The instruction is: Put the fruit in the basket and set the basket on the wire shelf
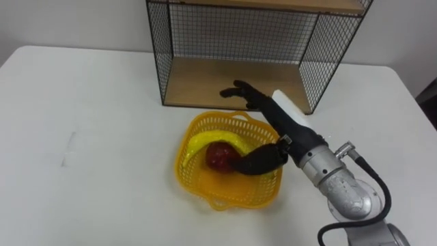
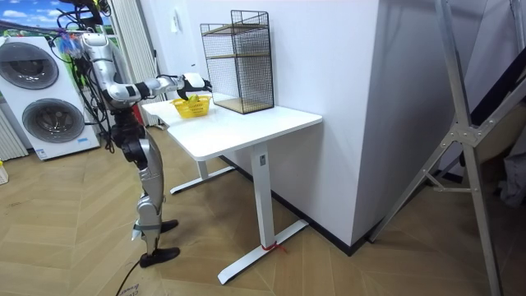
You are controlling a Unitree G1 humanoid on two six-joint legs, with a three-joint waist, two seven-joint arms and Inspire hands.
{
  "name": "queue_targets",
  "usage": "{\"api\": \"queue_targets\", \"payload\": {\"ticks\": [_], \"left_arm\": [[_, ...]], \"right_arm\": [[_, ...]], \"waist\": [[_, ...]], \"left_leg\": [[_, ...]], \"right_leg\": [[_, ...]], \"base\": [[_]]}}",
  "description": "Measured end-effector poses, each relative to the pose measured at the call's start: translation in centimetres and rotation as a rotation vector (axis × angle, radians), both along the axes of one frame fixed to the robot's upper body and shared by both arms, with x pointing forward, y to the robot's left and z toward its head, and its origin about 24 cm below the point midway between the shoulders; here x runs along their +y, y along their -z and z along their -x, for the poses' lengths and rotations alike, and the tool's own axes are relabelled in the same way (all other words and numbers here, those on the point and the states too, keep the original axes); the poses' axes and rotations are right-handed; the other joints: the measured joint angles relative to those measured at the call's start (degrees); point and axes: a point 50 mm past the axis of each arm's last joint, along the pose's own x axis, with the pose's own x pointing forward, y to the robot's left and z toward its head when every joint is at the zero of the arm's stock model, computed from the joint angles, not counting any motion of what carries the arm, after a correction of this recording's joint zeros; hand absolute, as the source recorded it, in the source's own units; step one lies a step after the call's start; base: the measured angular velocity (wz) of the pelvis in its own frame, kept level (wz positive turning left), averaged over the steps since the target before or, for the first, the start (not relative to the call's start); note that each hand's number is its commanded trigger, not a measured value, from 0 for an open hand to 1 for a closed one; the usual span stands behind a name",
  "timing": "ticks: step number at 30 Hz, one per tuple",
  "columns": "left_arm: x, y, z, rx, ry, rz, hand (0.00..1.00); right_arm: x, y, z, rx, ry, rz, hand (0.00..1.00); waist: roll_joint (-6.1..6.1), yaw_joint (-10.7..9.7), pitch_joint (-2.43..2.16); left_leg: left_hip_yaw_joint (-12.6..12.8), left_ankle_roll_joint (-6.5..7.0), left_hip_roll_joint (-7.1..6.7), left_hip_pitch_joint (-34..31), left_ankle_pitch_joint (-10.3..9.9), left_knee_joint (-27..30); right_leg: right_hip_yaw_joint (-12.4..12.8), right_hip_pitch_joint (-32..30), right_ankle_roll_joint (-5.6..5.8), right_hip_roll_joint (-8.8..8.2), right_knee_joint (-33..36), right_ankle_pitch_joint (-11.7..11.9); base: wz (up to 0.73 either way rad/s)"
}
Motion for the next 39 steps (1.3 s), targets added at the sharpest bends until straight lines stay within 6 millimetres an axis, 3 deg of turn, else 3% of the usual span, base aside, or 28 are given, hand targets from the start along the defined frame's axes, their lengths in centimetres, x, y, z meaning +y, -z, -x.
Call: {"api": "queue_targets", "payload": {"ticks": [9,18,25,27,29,31,35,39], "left_arm": [[0.0,0.0,0.0,-0.005,-0.020,0.006,0.00],[1.0,-0.2,1.8,-0.076,-0.347,0.007,0.00],[3.6,-0.9,6.8,-0.147,-0.995,-0.115,0.00],[4.7,-1.5,7.3,-0.217,-1.187,-0.192,0.00],[6.5,-2.7,7.8,-0.331,-1.409,-0.341,0.00],[8.1,-4.1,6.6,-0.463,-1.527,-0.429,0.00],[11.2,-8.3,4.1,-0.769,-1.602,-0.644,0.00],[12.8,-12.1,2.4,-0.992,-1.666,-0.782,0.00]], "right_arm": [[0.0,0.0,0.0,0.015,-0.004,-0.051,0.00],[-0.1,-0.2,0.0,0.041,0.000,-0.172,0.00],[-3.6,-0.4,0.2,0.057,0.180,-0.412,0.00],[-5.0,-0.8,0.4,0.029,0.262,-0.475,0.00],[-7.1,-1.4,0.4,-0.021,0.388,-0.561,0.00],[-8.8,-1.7,0.9,-0.067,0.499,-0.580,0.00],[-11.6,-1.8,2.4,-0.139,0.712,-0.599,0.00],[-13.3,-0.9,3.9,-0.141,0.849,-0.581,0.00]], "waist": [[-0.11,-0.50,-0.01],[0.05,-0.56,0.22],[0.71,-0.06,0.28],[0.96,-0.06,0.30],[1.65,-0.02,0.15],[2.17,-0.02,-0.23],[3.68,0.88,-1.06],[4.17,1.25,-1.08]], "left_leg": [[-0.12,0.00,-0.03,0.05,0.00,-0.05],[-0.75,-0.01,-0.02,0.02,-0.04,0.74],[-0.82,-0.02,0.02,0.71,-0.04,0.78],[-0.86,-0.01,-0.02,0.71,-0.03,0.84],[-1.19,-0.01,-0.12,0.85,-0.02,0.95],[-1.83,0.10,-0.35,0.95,0.15,0.95],[-1.73,0.20,-0.67,1.41,0.85,-0.23],[-1.34,0.18,-0.69,2.42,0.86,-0.59]], "right_leg": [[0.07,0.17,0.00,0.01,-0.01,0.00],[0.74,0.74,0.00,0.15,-0.04,0.00],[0.69,1.41,0.00,0.16,-0.01,0.00],[0.68,1.31,0.00,0.11,-0.03,0.00],[0.39,1.37,0.01,0.03,-0.03,0.00],[-0.17,1.48,0.01,-0.13,0.01,-0.01],[-0.80,1.62,0.02,-0.49,0.03,-0.01],[-0.56,2.13,0.17,-0.57,0.02,-0.12]], "base": [[0.00],[0.03],[0.00],[0.00],[0.06],[0.14],[0.01],[-0.06]]}}
